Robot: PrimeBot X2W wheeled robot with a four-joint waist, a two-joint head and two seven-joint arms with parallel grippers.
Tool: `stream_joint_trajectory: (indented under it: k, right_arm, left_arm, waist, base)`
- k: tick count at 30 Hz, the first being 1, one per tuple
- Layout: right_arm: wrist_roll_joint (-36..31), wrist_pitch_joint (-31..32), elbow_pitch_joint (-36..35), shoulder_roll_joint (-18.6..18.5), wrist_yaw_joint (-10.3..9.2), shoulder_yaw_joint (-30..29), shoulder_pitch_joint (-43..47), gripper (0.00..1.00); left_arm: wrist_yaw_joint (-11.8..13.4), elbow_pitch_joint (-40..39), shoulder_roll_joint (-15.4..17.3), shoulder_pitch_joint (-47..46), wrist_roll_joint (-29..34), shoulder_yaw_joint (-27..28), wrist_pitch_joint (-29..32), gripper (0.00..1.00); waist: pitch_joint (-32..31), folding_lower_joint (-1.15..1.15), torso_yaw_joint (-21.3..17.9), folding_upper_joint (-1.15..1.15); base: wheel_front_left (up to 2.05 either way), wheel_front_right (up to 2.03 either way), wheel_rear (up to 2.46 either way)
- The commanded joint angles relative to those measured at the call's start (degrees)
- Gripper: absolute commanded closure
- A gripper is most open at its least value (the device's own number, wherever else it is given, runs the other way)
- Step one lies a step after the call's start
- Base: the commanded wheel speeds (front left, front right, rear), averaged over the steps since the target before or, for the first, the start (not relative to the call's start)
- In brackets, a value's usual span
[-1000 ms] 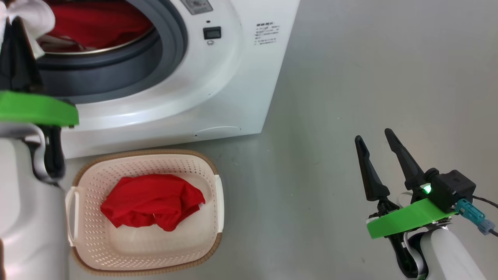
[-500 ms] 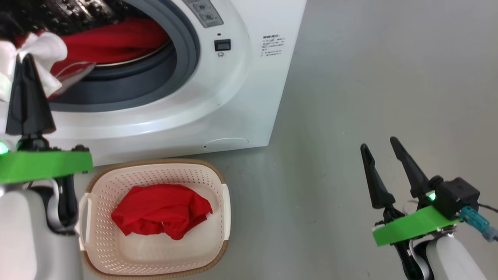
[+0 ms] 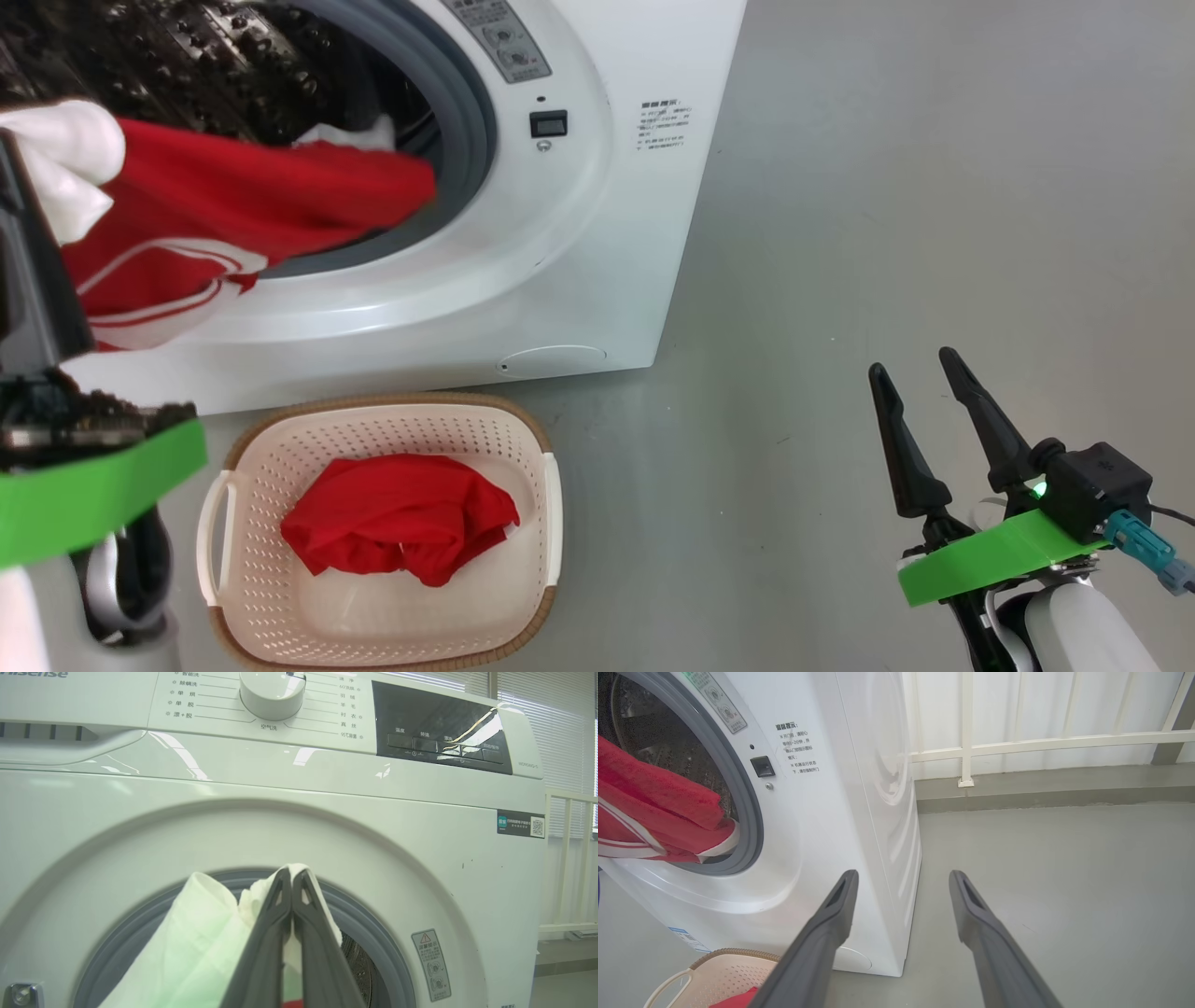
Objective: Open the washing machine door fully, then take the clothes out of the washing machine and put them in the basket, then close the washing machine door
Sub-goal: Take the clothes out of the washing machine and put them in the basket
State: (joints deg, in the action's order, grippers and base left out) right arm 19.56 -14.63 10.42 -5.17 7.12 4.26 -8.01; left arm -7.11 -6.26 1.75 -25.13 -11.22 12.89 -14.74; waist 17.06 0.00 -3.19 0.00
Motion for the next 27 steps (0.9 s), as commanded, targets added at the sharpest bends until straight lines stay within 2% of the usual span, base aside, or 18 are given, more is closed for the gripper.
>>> stream_joint_trajectory:
  k: [1, 7, 11, 21, 27]
  right_arm:
    - [-0.6, -0.4, -1.5, -0.6, 0.36, 0.9, 0.9, 0.0]
    - [-0.6, -0.4, -1.6, -0.7, 0.36, 0.7, 0.8, 0.0]
    - [-0.6, -0.4, -1.6, -0.7, 0.36, 0.6, 0.6, 0.0]
    - [-0.6, -0.4, -1.9, -0.5, 0.36, 0.7, -0.6, 0.0]
    - [-0.7, -0.4, -1.9, -0.4, 0.36, 0.9, -1.2, 0.0]
  left_arm:
    - [-0.4, -3.0, 1.2, 1.1, 0.1, 1.1, -0.3, 1.0]
    - [1.0, -7.0, 1.1, 4.2, -0.3, -1.4, -0.3, 1.0]
    - [1.6, -5.3, 1.1, 6.8, -0.2, -2.9, -0.3, 1.0]
    - [3.5, 6.1, 1.1, 12.4, -0.2, -5.9, -0.3, 1.0]
    - [3.4, 14.9, 1.1, 13.1, 0.2, -6.2, -0.3, 1.0]
  waist:
    - [0.0, 0.0, 0.0, 0.0]
    - [0.3, 0.0, 0.0, 0.0]
    - [0.9, 0.0, 0.0, 0.0]
    - [3.1, 0.0, -0.2, 0.0]
    - [4.2, 0.0, -0.4, 0.0]
  base:
    - [0.0, 0.0, 0.0]
    - [0.0, 0.0, 0.0]
    - [0.0, 0.0, 0.0]
    - [0.0, 0.0, 0.0]
    - [0.0, 0.0, 0.0]
